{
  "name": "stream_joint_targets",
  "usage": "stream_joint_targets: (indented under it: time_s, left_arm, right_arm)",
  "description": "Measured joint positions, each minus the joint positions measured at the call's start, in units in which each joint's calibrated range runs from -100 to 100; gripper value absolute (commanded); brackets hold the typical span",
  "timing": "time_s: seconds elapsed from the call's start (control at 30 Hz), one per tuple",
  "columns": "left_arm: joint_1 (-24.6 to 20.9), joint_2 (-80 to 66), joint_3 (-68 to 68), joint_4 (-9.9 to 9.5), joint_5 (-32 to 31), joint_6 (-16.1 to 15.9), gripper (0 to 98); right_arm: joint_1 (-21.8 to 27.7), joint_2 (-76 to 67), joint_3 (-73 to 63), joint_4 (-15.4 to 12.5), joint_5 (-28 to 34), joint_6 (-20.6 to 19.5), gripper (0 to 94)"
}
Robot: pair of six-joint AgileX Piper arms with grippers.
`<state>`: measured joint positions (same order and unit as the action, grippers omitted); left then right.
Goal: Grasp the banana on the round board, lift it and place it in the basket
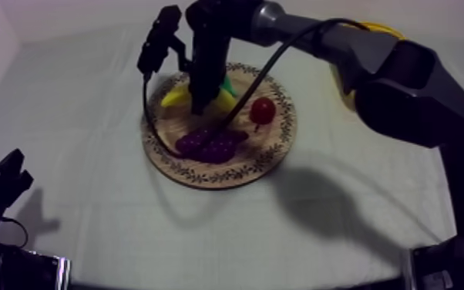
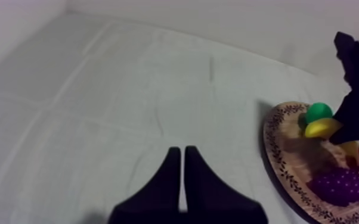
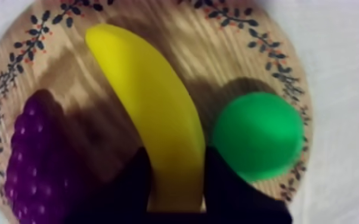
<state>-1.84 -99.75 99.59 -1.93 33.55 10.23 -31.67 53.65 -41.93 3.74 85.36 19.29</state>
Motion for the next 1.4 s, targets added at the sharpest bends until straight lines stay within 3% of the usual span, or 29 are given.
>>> stream_joint_targets:
  time_s: [0.4,0.73,0.93,1.4]
  left_arm:
    - [0.0,0.0,0.0,0.00,0.0,0.0,0.0]
    - [0.0,0.0,0.0,0.00,0.0,0.0,0.0]
    - [0.0,0.0,0.0,0.00,0.0,0.0,0.0]
    - [0.0,0.0,0.0,0.00,0.0,0.0,0.0]
  right_arm:
    - [5.2,-16.5,0.9,0.3,3.3,1.0,9.7]
    - [12.9,-26.3,1.7,0.8,2.0,-1.6,9.6]
    - [17.4,-30.1,6.0,1.5,0.2,-4.9,9.4]
    - [24.7,-40.9,26.0,6.5,-6.7,-16.1,9.2]
